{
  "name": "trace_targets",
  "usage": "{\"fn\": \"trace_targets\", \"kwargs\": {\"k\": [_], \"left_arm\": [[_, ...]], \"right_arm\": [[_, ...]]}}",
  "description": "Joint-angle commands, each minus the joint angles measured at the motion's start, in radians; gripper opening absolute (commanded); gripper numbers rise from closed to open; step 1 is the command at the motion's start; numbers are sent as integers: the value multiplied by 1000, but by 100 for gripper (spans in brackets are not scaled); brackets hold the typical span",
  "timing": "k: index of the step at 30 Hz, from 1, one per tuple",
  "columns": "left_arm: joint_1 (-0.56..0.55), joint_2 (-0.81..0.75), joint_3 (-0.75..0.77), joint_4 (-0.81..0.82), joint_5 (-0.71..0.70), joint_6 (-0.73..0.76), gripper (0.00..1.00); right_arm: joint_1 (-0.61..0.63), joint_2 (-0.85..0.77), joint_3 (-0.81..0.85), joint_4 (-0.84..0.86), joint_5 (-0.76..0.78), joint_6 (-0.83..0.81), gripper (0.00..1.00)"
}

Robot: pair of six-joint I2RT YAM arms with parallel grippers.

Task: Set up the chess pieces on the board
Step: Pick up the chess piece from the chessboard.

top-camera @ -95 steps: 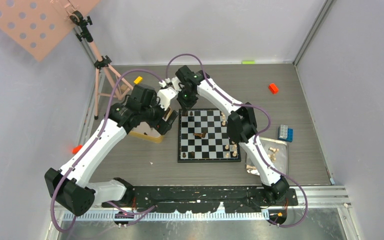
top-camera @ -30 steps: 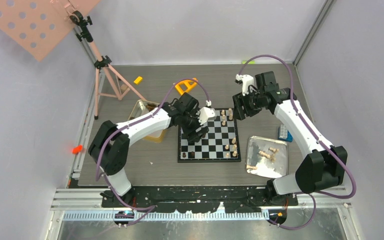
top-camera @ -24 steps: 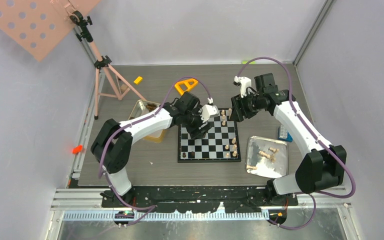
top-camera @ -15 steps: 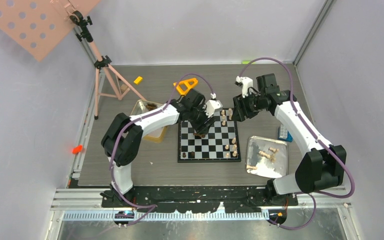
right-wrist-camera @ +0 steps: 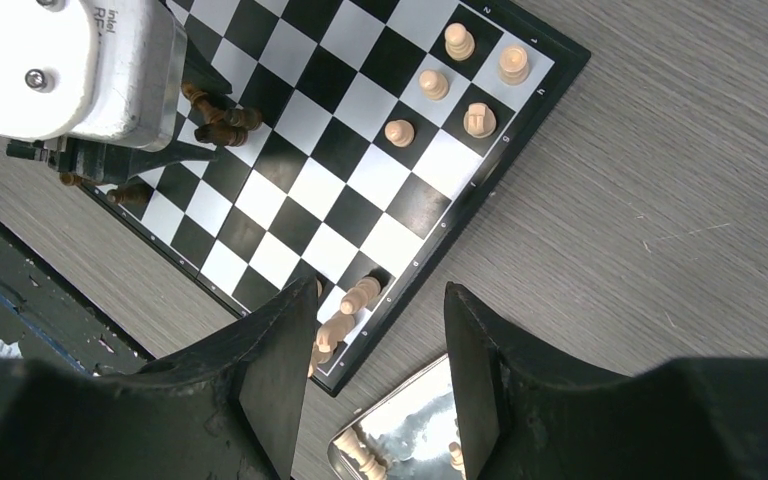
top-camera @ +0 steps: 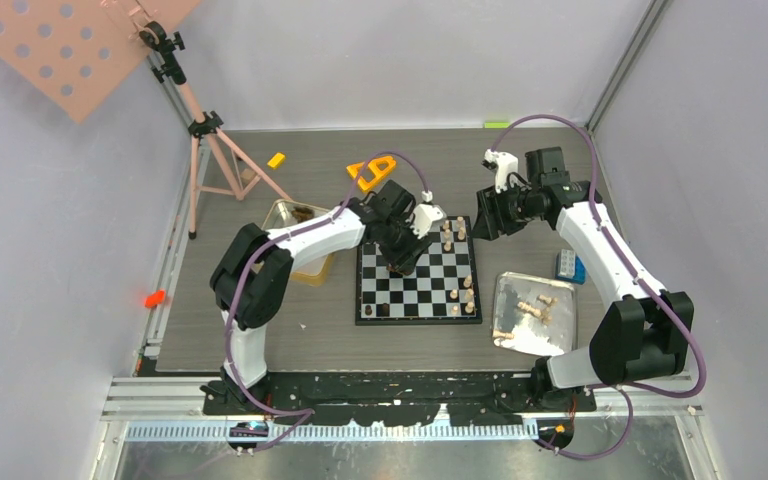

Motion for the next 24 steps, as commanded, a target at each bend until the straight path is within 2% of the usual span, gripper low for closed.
{"fn": "trace_targets", "kwargs": {"k": [1,6,13,24], "left_arm": [[-18,-18,29,-34,-6,-22,46],[-23,-6,36,-46,-3,-24,34],[-23,-45,64,-102,8,5,0],[-23,-171,9,-268,-31,218,0]], "right_arm": [[-10,-34,-3,35,-18,-15,55],[-14,-29,-3,34,-17,-16,55],[-19,-28,-5,33,-20,-16,54],[-18,-20,0,25,-49,-21,54]]}}
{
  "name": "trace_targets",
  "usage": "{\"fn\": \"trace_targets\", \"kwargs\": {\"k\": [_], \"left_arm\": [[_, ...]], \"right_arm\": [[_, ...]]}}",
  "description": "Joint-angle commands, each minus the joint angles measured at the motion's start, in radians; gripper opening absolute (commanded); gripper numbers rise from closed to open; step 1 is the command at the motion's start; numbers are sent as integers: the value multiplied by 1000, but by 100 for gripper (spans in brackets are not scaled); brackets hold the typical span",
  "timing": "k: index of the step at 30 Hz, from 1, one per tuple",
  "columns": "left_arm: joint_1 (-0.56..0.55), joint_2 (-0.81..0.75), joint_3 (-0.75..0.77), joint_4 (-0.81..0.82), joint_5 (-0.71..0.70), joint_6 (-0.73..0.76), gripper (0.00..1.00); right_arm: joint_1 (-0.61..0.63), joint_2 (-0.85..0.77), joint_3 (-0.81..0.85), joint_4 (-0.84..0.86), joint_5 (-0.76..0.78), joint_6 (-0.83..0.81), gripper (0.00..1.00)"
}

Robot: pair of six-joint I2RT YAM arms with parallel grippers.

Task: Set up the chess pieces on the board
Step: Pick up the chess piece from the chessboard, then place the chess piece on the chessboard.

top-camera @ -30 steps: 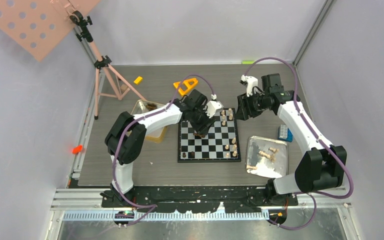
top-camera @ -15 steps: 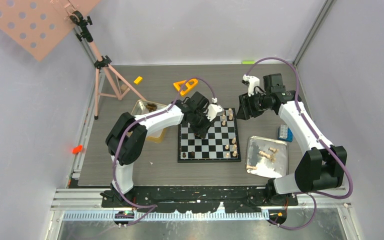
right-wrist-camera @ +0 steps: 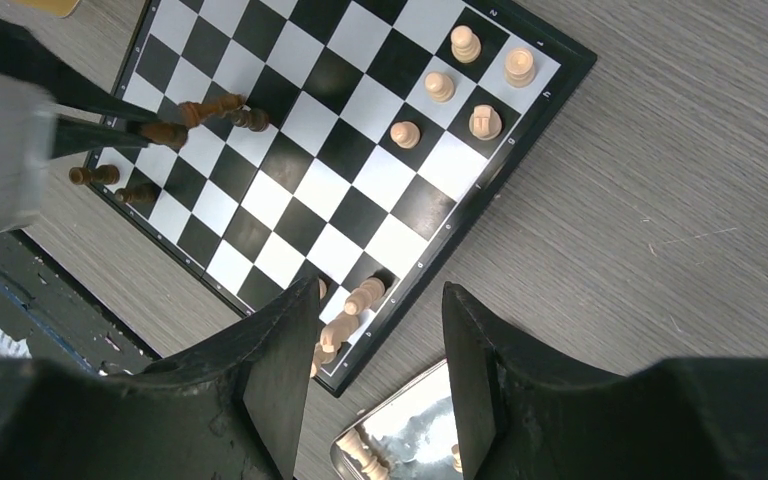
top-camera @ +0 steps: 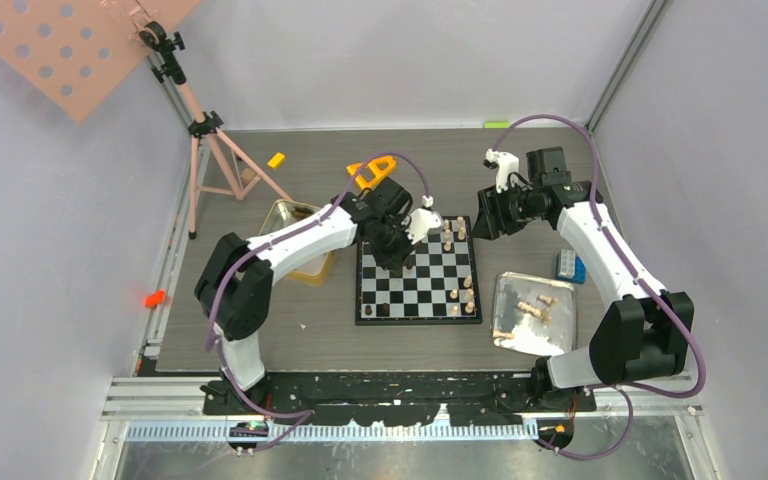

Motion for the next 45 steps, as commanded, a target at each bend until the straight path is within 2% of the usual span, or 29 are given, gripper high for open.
{"fn": "trace_targets", "kwargs": {"k": [1,7,11,29,35,45], "left_arm": [[-3,-97,-30,-75,-11,120,0],[-3,-127,-103,-99,-70,245,0],[-1,-140,-147,-66,-102,273,0],[16,-180,-220,-2,-120,210,0],[16,-193,-223,-35,-47,193,0],[16,-217,-280,4,-29,162,0]], "right_arm": [[-5,-17,2,23,-30,-19,54],[-5,1,8,26,-66,0,54],[-2,21,17,25,-91,18,54],[0,37,14,22,-84,7,54],[0,36,10,20,-78,3,54],[0,43,10,18,-78,1,54]]}}
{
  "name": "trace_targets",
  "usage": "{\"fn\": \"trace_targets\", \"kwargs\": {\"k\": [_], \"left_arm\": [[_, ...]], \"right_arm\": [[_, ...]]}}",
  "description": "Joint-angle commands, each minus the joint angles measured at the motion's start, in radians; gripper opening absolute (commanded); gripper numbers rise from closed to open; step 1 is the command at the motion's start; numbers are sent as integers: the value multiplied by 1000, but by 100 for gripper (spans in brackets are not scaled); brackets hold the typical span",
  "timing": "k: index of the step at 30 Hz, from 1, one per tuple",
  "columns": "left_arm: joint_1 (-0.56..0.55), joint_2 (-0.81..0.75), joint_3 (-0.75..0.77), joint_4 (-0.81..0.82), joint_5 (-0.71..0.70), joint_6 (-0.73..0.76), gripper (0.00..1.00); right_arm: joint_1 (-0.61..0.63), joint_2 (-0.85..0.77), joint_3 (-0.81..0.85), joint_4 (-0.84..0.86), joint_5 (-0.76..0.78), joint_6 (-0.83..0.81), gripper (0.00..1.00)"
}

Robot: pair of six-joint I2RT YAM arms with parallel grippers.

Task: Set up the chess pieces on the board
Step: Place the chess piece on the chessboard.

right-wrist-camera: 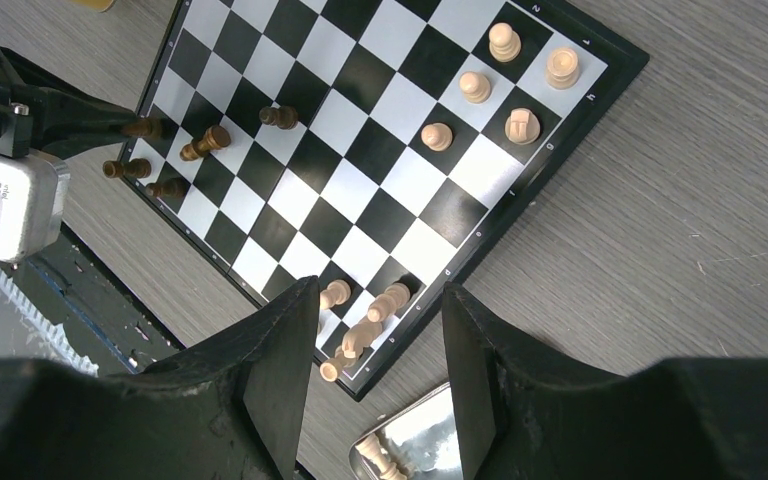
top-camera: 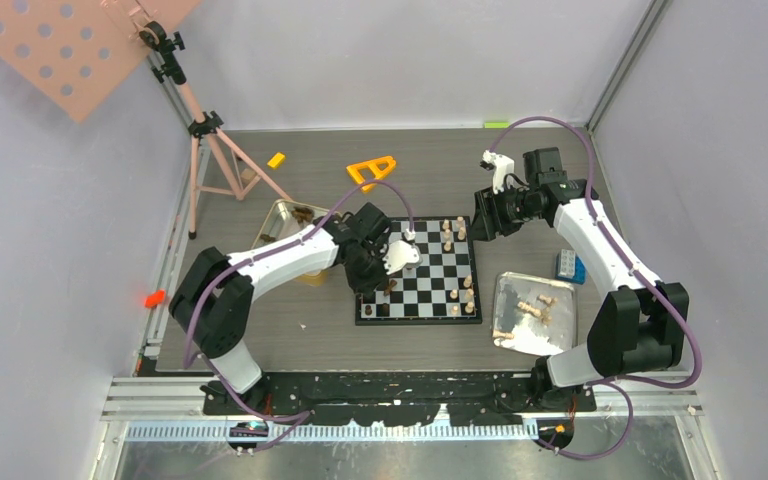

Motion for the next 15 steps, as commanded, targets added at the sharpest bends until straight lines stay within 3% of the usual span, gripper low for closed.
{"fn": "trace_targets", "kwargs": {"k": [1,8,15], "left_arm": [[3,-51,-22,42,31,-23,0],[4,-47,-28,47,40,-36,3],[3,-65,-11,34,47,-49,30]], "right_arm": [[-1,6,9,18,-12,-9,55],[-1,10,9,16,-11,-12,54],[-1,13,11,14,-9,-13,54]]}}
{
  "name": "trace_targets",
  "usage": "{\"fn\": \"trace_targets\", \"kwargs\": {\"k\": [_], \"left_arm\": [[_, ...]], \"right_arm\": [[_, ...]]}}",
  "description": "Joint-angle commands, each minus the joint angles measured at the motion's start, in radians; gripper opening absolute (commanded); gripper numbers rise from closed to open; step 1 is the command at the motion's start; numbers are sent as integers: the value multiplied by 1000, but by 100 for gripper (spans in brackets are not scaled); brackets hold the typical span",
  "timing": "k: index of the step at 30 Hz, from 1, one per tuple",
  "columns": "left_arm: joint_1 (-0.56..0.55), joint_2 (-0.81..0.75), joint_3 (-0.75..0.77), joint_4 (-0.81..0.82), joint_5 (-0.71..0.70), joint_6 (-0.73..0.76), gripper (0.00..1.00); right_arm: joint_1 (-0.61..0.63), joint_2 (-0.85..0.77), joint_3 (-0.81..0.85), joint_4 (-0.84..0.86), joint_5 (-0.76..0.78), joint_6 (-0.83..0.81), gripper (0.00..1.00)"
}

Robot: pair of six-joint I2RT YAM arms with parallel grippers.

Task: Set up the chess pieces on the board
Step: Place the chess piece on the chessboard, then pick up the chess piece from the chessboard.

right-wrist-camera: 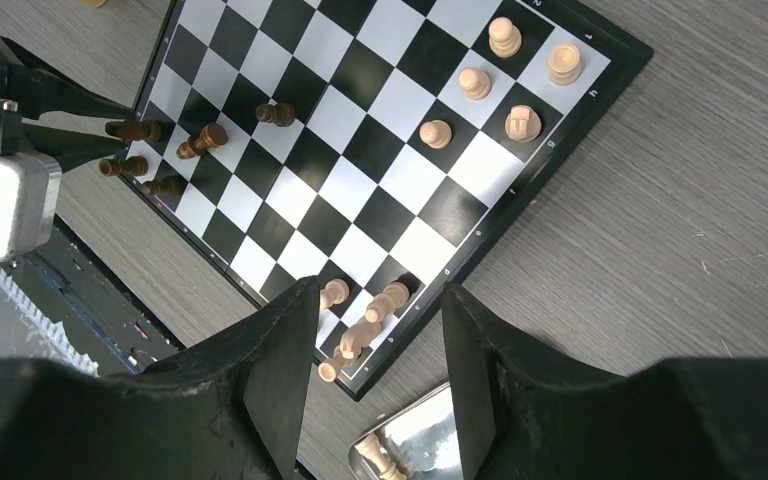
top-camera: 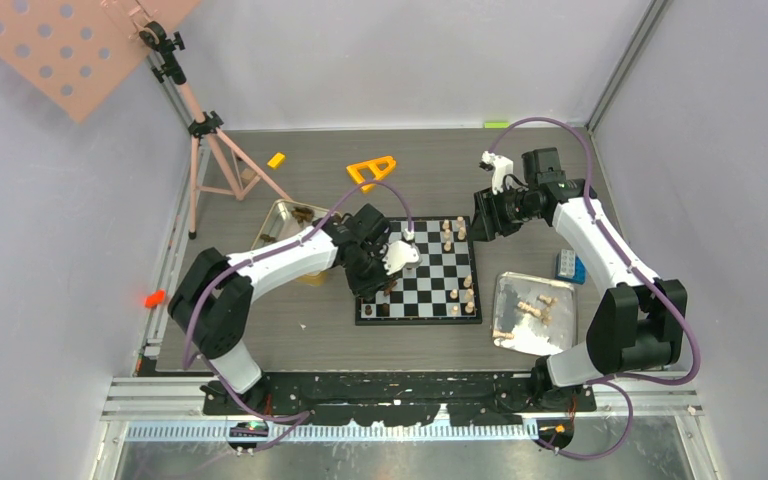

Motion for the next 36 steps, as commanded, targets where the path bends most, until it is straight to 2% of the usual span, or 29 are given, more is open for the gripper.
{"fn": "trace_targets", "kwargs": {"k": [1,6,12,17,24,36], "left_arm": [[4,-63,22,10,28,-20,34],[6,-81,56,-9,29,-35,54],[11,-66,97,100,-11,-138,61],[11,64,230,125,-51,-193,60],[8,230,384,99,-17,-255,56],[0,333,430,111,18,-291,47]], "right_arm": [[-1,-1,11,15,-10,-11,55],[0,1,14,16,-16,-10,55],[10,4,17,16,-15,-8,55],[10,-3,16,17,-4,-8,55],[9,-48,-2,28,36,-9,55],[3,-53,-7,29,48,-20,55]]}}
